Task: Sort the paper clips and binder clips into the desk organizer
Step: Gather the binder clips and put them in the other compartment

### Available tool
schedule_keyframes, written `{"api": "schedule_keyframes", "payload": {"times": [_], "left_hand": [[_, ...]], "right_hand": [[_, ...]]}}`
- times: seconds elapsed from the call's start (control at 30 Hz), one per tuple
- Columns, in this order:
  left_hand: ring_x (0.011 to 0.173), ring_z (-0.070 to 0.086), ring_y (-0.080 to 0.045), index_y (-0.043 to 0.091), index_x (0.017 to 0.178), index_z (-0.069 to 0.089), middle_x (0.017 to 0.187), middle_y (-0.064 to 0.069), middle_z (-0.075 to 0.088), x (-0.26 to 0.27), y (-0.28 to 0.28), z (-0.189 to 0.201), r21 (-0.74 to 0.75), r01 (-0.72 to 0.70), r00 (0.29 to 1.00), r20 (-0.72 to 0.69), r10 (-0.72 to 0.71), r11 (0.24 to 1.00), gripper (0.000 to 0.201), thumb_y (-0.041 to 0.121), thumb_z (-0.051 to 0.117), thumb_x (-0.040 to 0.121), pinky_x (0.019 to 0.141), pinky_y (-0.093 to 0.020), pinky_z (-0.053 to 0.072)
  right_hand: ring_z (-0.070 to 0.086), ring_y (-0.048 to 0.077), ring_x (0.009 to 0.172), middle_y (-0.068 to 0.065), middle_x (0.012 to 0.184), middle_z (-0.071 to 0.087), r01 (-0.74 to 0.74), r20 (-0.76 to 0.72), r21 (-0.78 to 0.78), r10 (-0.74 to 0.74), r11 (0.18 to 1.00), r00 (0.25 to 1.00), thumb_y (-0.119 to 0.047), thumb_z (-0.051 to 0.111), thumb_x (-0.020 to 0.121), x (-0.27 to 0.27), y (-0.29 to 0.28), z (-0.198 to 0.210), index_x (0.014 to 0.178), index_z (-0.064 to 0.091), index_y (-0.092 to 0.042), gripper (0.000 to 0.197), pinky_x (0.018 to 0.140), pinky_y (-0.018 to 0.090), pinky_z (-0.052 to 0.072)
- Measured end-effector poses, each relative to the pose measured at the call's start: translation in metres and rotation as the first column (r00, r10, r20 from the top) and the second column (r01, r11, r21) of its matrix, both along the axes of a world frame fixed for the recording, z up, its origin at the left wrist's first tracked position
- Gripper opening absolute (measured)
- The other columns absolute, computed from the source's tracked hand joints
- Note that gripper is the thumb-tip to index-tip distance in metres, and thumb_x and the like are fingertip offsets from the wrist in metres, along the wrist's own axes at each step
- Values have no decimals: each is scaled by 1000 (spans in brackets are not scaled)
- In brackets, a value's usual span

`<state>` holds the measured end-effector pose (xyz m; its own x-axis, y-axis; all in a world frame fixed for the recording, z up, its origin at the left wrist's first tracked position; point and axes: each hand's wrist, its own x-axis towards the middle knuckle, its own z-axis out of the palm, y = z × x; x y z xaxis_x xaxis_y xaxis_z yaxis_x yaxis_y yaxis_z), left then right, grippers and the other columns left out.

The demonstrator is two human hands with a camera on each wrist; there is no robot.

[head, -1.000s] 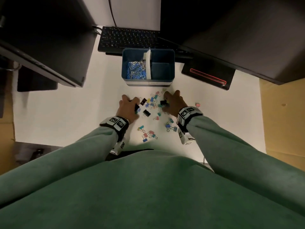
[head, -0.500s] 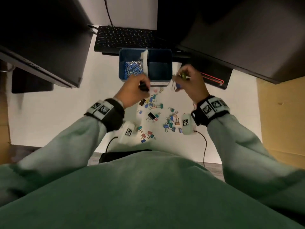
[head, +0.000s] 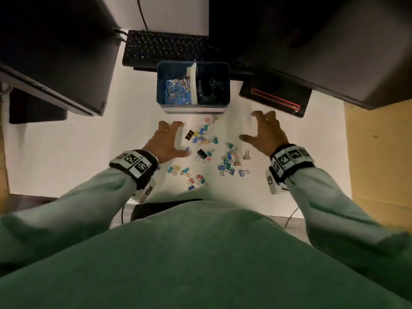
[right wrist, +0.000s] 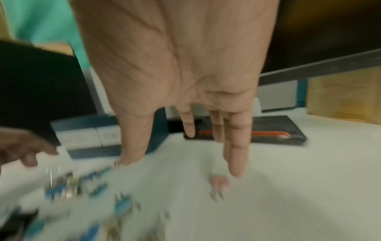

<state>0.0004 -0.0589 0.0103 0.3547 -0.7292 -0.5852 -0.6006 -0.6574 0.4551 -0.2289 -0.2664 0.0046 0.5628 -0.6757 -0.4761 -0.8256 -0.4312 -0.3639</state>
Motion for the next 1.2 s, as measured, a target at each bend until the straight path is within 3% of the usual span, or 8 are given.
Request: {"api": "schedule_keyframes", "payload": {"times": [0.1, 0.2, 0.47, 0.7, 0.83, 0.97, 1.1, 1.2], "left_hand": [[128, 34, -38, 38, 146, 15, 144, -13, 17, -20, -1, -26, 58, 66, 996, 54, -69, 996, 108, 59, 79, 62, 102, -52, 41], [122, 33, -34, 37, 144, 20, 138, -11, 23, -44, -21, -38, 7, 109, 986, 124, -109, 994, 100, 61, 74, 64, 96, -51, 45], [80, 55, -30, 20, 106, 48, 104, -10, 41, -54, -35, -52, -127, 86, 992, 106, -73, 988, 22, 20, 58, 86, 70, -37, 53], [77, 59, -22, 23, 90, 59, 92, -7, 56, -32, -30, -38, -240, -55, 998, -55, 43, 969, 9, 20, 66, 86, 68, -26, 41], [76, 54, -8, 16, 99, 60, 95, 0, 57, -16, -51, 13, -477, -131, 991, -77, 107, 869, 12, 14, 64, 88, 68, -18, 46], [87, 58, -16, 17, 110, 55, 104, -5, 58, 1, -99, 43, -525, -142, 989, -34, 146, 839, 25, 14, 65, 86, 78, -26, 50], [105, 55, -26, 18, 127, 44, 125, -12, 45, 6, -122, 45, -406, -130, 988, 23, 153, 904, 55, 11, 70, 79, 95, -33, 47], [95, 57, -22, 17, 119, 47, 121, -8, 44, 0, -98, 41, -455, -124, 988, 23, 150, 882, 47, 17, 73, 80, 87, -34, 51]], "right_hand": [[33, 49, 128, 21, 147, 15, 21, -246, 135, 13, 991, 969, -65, 76, 62, -36, 20, -23, 144, 16, -29, 107, 100, 57, 41], [32, 50, 128, 22, 149, 10, -130, -179, 127, 152, 983, 972, -64, 77, 61, -29, 51, -35, 146, 16, -30, 109, 100, 56, 43], [52, 32, 92, 15, 118, 36, -273, 20, 127, 272, 954, 962, -29, 61, 89, 15, 76, -47, 129, 43, -18, 45, 77, 38, 50], [60, 24, 70, 6, 83, 61, -43, 205, 323, -25, 946, 978, -16, 64, 86, -2, 51, -48, 91, 57, -17, 9, 64, 34, 48], [63, 16, 61, 5, 71, 61, 65, 408, 541, -329, 839, 852, -11, 66, 89, 14, 32, 2, 94, 54, -8, 14, 64, 37, 61], [59, 14, 66, 4, 78, 56, 41, 605, 372, -276, 927, 747, -5, 63, 89, 81, 0, 49, 95, 52, -9, 13, 60, 35, 60], [63, 19, 86, 3, 100, 60, -21, 478, 114, -36, 993, 878, -16, 63, 88, 125, -19, 52, 103, 56, -21, 18, 67, 32, 56], [55, 20, 95, 8, 120, 49, -94, 393, 4, 85, 996, 916, -18, 65, 87, 104, -15, 47, 119, 53, -24, 34, 83, 31, 48]]}}
